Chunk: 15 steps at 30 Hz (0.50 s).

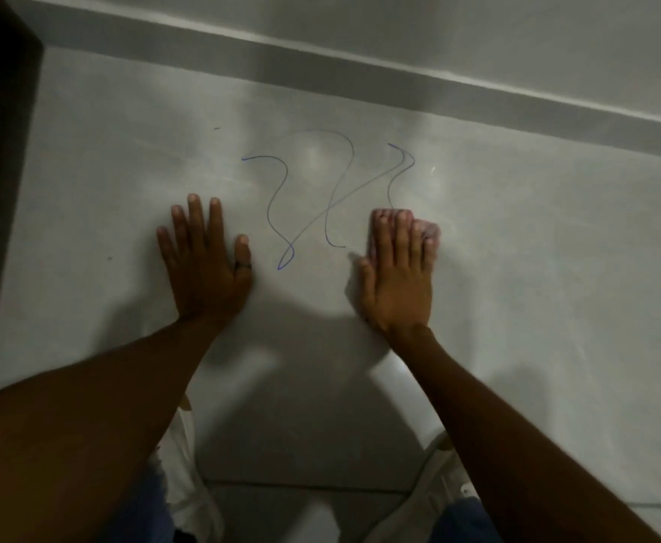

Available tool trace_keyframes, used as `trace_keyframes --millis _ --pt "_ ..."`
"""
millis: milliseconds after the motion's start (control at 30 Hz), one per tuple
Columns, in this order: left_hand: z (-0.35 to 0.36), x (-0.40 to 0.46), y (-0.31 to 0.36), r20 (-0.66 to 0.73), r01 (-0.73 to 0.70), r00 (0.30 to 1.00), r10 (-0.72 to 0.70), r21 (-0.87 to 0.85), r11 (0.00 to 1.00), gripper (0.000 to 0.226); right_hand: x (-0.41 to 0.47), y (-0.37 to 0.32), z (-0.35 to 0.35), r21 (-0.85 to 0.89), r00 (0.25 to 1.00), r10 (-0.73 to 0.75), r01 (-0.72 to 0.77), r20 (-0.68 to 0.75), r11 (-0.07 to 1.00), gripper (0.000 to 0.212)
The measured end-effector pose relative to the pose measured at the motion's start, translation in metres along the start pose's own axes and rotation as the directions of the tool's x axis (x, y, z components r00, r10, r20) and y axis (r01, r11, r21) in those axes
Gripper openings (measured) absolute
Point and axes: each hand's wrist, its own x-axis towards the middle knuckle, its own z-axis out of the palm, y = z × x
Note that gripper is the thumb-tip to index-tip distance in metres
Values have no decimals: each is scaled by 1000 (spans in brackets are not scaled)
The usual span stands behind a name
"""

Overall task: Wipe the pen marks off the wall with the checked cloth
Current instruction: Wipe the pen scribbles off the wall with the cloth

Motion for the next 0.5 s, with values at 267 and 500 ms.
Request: trace_keyframes --millis 267,500 --pt "-1 0 0 -26 8 1000 -7 12 1000 70 27 0 -4 36 998 -13 15 -55 999 67" --pt "2 -1 -2 -28 3 1000 -3 -2 1000 71 62 14 -16 29 995 -85 86 -53 996 64"
